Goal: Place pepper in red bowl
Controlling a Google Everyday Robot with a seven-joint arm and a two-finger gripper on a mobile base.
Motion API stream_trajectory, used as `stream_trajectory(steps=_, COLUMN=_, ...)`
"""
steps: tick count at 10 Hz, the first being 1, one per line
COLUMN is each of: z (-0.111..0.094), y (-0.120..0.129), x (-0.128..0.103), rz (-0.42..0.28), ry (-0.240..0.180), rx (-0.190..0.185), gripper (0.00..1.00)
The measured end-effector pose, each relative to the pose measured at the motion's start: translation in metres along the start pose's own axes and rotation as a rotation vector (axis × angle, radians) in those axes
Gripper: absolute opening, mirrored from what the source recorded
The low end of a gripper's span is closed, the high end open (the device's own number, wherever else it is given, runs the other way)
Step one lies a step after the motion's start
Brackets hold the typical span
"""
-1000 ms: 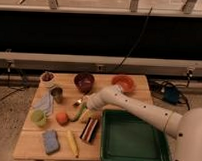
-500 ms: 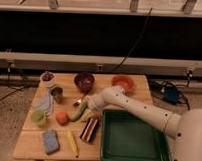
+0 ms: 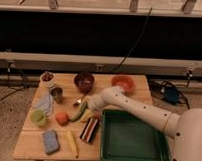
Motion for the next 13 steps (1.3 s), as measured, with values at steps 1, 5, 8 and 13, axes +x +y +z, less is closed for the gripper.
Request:
stream_trajectory(steps=1, z=-0.001, y=0.0013, x=0.001, rz=0.001, ry=0.001, rx=-0.001, gripper=0.56)
stream_trajectory(steps=5, z=-0.0032, y=0.0009, x=0.0019, rz=-0.002, ry=0.004, rx=0.003, gripper=0.15)
stream_trajectory(steps=8, z=-0.004, y=0.0022, x=0.0013, rz=-0.005, ry=0.005, rx=-0.001, gripper=0.0)
stream_trajectory(steps=13, z=-0.0054, y=0.0018, x=0.0021, rz=-0.004, ry=0.005, rx=0.0, gripper=0.0)
